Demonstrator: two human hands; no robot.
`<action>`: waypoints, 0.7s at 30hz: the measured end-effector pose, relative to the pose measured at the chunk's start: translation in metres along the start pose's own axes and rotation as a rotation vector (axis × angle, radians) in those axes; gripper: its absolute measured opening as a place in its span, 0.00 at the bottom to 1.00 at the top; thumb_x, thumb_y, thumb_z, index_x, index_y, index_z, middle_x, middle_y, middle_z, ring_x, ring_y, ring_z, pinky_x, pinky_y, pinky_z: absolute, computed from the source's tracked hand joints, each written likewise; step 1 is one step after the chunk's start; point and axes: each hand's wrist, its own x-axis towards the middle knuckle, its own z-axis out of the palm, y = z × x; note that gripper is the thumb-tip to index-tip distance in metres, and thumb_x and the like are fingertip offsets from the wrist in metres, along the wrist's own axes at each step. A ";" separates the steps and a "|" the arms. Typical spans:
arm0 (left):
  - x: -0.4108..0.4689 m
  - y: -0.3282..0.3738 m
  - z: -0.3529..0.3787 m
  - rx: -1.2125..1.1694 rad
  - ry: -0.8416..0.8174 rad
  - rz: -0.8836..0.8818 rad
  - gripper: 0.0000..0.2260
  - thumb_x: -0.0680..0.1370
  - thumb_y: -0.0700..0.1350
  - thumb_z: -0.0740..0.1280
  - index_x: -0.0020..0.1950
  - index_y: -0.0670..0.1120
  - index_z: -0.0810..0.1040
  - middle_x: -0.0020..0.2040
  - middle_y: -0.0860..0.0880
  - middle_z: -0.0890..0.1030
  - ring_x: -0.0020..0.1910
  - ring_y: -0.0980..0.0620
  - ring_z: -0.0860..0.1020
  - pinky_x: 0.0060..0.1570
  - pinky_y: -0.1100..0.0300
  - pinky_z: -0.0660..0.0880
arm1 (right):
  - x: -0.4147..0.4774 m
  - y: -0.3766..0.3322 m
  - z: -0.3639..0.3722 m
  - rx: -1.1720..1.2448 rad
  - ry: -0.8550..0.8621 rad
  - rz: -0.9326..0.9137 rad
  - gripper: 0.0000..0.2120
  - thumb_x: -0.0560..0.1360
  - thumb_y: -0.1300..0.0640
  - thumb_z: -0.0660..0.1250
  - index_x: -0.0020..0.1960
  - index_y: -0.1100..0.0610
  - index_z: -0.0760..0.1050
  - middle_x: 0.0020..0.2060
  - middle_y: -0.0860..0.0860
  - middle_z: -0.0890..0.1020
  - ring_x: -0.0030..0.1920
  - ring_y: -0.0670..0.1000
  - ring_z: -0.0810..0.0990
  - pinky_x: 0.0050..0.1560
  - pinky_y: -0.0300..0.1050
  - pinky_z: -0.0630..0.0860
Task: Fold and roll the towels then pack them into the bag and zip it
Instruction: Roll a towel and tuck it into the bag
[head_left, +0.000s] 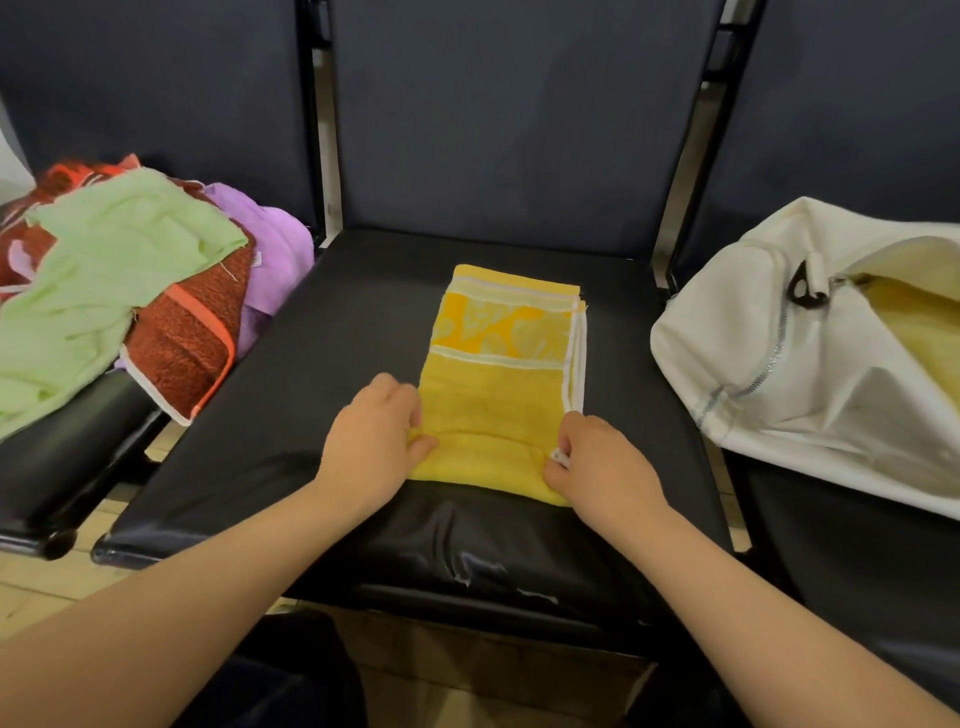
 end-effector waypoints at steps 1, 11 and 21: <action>0.002 -0.003 0.000 0.018 -0.019 0.155 0.10 0.73 0.52 0.68 0.40 0.46 0.76 0.42 0.49 0.74 0.38 0.47 0.74 0.36 0.53 0.72 | -0.002 0.000 -0.001 -0.041 0.053 -0.024 0.08 0.75 0.58 0.65 0.51 0.59 0.68 0.47 0.52 0.69 0.43 0.55 0.72 0.38 0.46 0.67; 0.003 -0.044 -0.016 0.018 -0.388 0.331 0.20 0.72 0.57 0.58 0.58 0.51 0.81 0.58 0.56 0.77 0.61 0.53 0.73 0.61 0.53 0.71 | 0.003 0.027 -0.017 -0.008 -0.293 -0.407 0.24 0.73 0.38 0.67 0.65 0.47 0.74 0.64 0.40 0.70 0.64 0.41 0.68 0.66 0.39 0.65; 0.000 -0.038 -0.012 -0.221 -0.434 0.235 0.22 0.71 0.68 0.59 0.56 0.54 0.75 0.52 0.59 0.75 0.53 0.60 0.71 0.56 0.66 0.67 | 0.000 0.015 -0.009 0.203 -0.138 -0.215 0.13 0.82 0.55 0.56 0.40 0.57 0.67 0.34 0.51 0.72 0.34 0.49 0.69 0.35 0.44 0.64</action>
